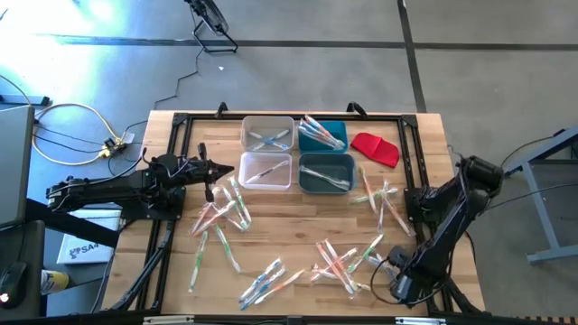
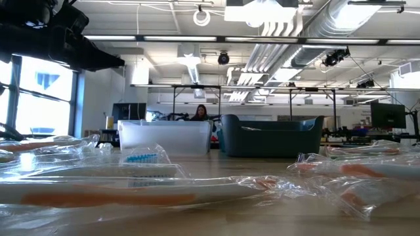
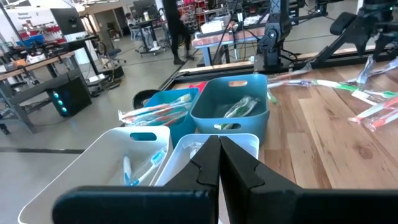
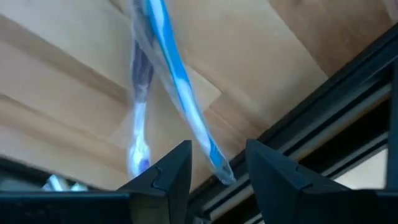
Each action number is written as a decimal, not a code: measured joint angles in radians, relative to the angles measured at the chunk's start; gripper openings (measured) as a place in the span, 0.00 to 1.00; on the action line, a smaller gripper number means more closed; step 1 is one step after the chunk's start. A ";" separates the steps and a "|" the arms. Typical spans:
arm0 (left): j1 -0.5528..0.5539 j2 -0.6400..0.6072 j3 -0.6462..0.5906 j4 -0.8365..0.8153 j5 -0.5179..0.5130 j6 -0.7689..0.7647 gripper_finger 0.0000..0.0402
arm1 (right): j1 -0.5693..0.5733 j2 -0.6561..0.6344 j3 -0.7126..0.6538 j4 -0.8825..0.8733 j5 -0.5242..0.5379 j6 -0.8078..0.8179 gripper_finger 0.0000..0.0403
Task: Pick & Place Toothbrushes
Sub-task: Put the blue toothbrush into the white bin
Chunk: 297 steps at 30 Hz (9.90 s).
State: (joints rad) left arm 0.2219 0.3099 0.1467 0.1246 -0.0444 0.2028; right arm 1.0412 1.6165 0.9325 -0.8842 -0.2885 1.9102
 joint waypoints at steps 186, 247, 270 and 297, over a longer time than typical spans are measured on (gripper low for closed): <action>0.000 0.558 0.000 0.665 -0.012 -0.300 0.00 | -1.186 -0.638 -0.733 1.586 0.402 -1.766 0.05; 0.072 1.006 0.351 0.687 0.274 -0.212 0.00 | -1.238 -0.069 -0.419 1.853 0.156 -1.833 0.04; 0.072 1.005 0.350 0.722 0.246 -0.271 0.38 | -1.238 -0.069 -0.419 1.838 0.155 -1.854 0.05; 0.016 1.325 0.651 0.752 0.385 -0.193 0.40 | -1.238 -0.070 -0.419 1.815 0.155 -1.863 0.05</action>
State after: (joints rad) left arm 0.2379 1.6354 0.7982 0.8766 0.3402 0.0094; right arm -0.1963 1.5467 0.5133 0.9306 -0.1337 0.0475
